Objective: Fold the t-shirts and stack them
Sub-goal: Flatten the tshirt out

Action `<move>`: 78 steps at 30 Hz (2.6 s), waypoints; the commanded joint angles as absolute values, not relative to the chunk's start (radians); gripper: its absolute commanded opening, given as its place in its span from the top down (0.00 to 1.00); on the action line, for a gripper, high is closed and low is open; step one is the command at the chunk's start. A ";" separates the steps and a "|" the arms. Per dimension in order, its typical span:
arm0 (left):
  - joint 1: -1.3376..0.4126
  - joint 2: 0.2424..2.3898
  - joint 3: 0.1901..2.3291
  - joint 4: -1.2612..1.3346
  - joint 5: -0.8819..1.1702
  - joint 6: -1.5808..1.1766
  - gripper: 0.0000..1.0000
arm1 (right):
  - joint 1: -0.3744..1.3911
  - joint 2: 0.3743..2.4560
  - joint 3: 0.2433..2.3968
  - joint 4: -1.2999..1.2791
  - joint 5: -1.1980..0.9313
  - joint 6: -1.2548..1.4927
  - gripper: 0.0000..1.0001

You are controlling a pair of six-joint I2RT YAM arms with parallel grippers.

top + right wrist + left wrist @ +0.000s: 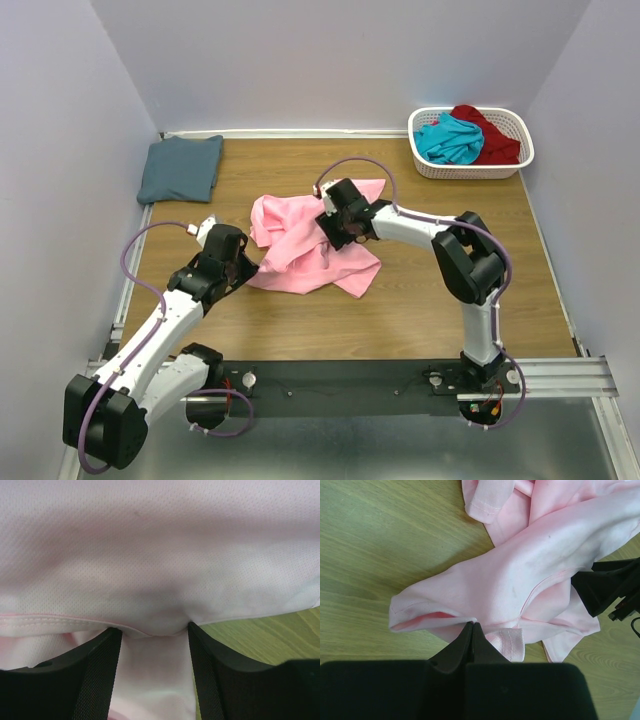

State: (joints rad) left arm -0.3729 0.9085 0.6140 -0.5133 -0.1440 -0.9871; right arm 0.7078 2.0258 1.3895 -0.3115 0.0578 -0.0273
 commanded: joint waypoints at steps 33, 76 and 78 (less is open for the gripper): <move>-0.367 0.885 0.546 -0.382 -0.018 -0.844 0.99 | 0.545 2.292 2.060 -0.359 0.385 -0.124 0.91; -0.325 0.954 0.775 -0.414 -0.092 -0.742 1.00 | 0.710 1.710 1.052 -0.480 0.185 0.632 0.41; -0.325 0.951 0.766 -0.397 -0.081 -0.744 1.00 | 0.712 1.726 1.066 -0.511 0.199 0.649 0.40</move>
